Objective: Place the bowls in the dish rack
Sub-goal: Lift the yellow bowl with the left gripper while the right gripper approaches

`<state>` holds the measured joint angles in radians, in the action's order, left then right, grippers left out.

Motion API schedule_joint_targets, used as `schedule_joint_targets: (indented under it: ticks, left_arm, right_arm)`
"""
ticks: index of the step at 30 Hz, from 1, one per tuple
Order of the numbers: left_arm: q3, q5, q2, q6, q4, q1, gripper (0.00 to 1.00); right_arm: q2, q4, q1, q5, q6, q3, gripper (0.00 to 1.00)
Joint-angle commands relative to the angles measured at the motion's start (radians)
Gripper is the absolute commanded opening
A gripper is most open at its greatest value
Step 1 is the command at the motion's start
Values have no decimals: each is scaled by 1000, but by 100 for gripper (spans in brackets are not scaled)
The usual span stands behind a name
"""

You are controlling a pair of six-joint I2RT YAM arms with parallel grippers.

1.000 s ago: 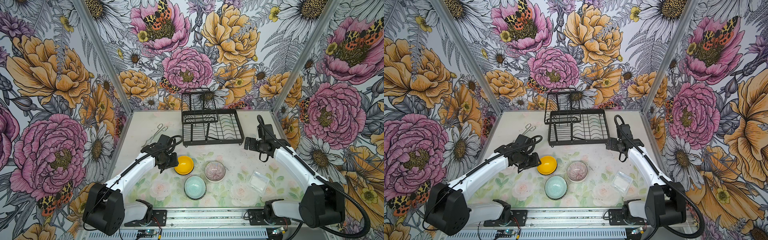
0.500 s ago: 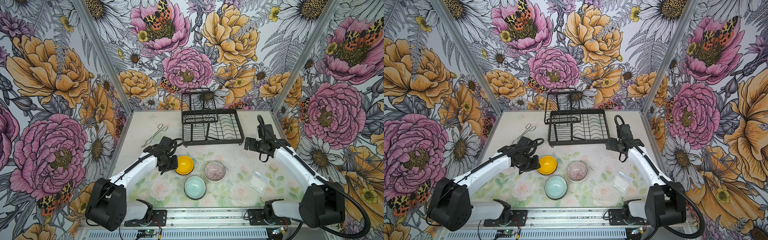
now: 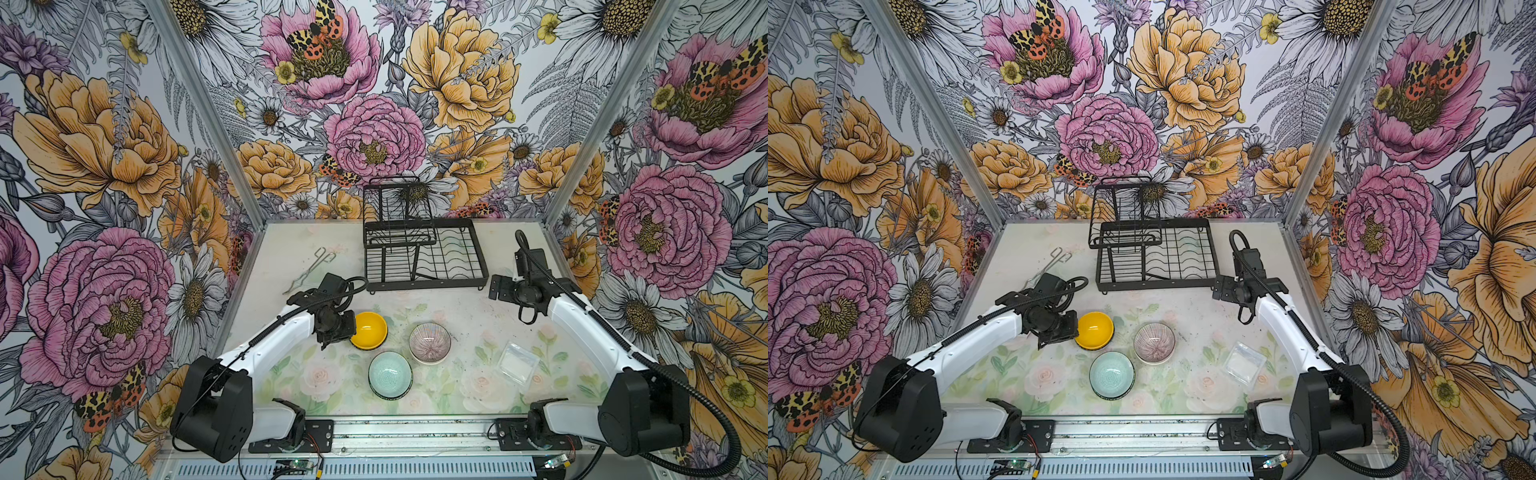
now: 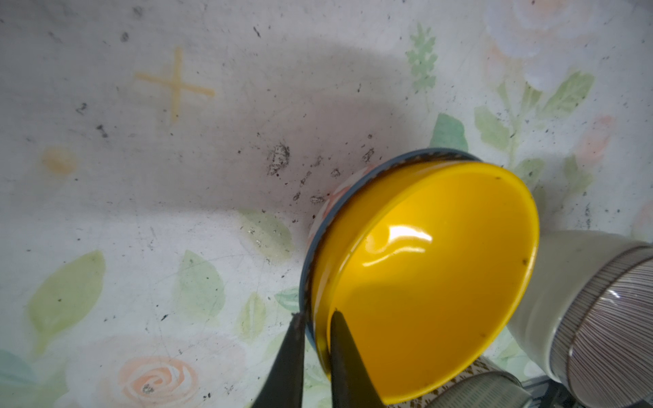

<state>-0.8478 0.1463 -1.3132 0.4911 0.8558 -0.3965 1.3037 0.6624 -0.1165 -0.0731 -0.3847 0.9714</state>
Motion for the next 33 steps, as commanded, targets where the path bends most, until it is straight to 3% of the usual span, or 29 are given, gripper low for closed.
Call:
schedule_joint_targets:
  ticks: [1,24,33]
  left_arm:
    - [-2,-18,14,-8,-18,-6,13]
    - [-81,-40,64,-51,-12,4,0]
    - [-161,-186,75,-45,-8,-38,0]
  right_arm:
    - [-30,-4,4,7,-13,7,97]
    - [-45,-27,4,39,-6,-16,98]
    - [-72,-37,-4,178,58,16,100]
